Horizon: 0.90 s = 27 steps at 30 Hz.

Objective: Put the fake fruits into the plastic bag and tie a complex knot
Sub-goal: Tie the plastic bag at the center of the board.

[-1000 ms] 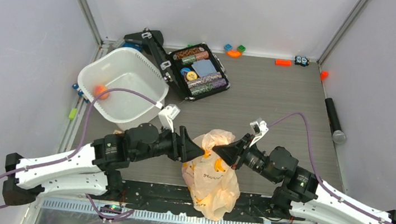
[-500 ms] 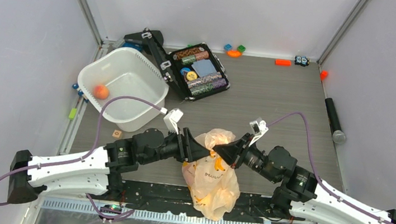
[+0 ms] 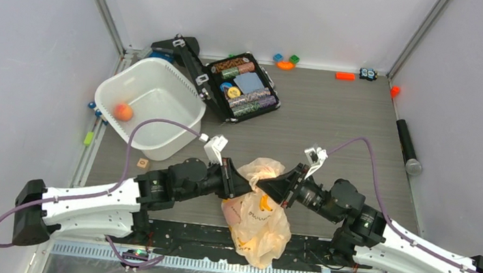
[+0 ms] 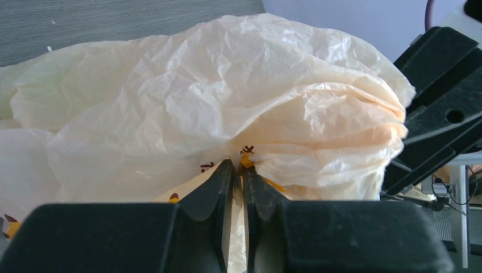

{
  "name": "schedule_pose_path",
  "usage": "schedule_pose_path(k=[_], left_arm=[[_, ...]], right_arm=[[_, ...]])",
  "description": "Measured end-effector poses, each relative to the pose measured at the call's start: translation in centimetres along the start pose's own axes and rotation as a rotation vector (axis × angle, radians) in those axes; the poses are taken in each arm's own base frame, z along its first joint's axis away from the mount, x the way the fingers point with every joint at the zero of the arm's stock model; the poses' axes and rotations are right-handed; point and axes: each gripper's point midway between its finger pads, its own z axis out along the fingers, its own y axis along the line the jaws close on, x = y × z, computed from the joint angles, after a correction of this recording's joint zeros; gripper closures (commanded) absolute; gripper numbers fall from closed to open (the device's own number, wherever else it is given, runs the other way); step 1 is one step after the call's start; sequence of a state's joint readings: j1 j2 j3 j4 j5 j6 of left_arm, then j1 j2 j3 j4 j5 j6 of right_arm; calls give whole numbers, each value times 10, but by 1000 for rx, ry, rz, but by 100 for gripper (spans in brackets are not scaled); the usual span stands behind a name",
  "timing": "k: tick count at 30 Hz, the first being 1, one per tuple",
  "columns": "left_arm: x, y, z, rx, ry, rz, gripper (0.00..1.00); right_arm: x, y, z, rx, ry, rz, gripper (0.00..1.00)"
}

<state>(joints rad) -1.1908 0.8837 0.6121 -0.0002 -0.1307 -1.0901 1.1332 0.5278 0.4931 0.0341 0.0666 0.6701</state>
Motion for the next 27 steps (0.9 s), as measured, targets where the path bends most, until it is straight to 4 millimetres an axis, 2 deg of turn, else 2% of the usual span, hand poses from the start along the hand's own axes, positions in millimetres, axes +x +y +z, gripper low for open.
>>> schedule_pose_path(k=[5,8,10,13,16,18,23,27], left_arm=[[4,5,10,-14,9,9,87],[7,5,18,-7,16,29,83],[7,4,20,5,14,42,78],[5,3,17,22,-1,60,62],[-1,5,1,37,-34,79,48],[-9,3,-17,60,-73,93,43],[-30,-10,-63,134,-155,131,37],[-39,-20,-80,166,-177,169,36]], right_arm=[[7,7,1,-55,17,35,95],[14,8,2,-75,28,54,95],[13,10,3,-85,27,65,95],[12,13,3,-93,22,75,95],[11,10,3,-77,14,81,95],[10,6,3,-59,7,85,95],[10,-3,3,-9,-1,90,95],[13,-10,4,21,3,89,95]])
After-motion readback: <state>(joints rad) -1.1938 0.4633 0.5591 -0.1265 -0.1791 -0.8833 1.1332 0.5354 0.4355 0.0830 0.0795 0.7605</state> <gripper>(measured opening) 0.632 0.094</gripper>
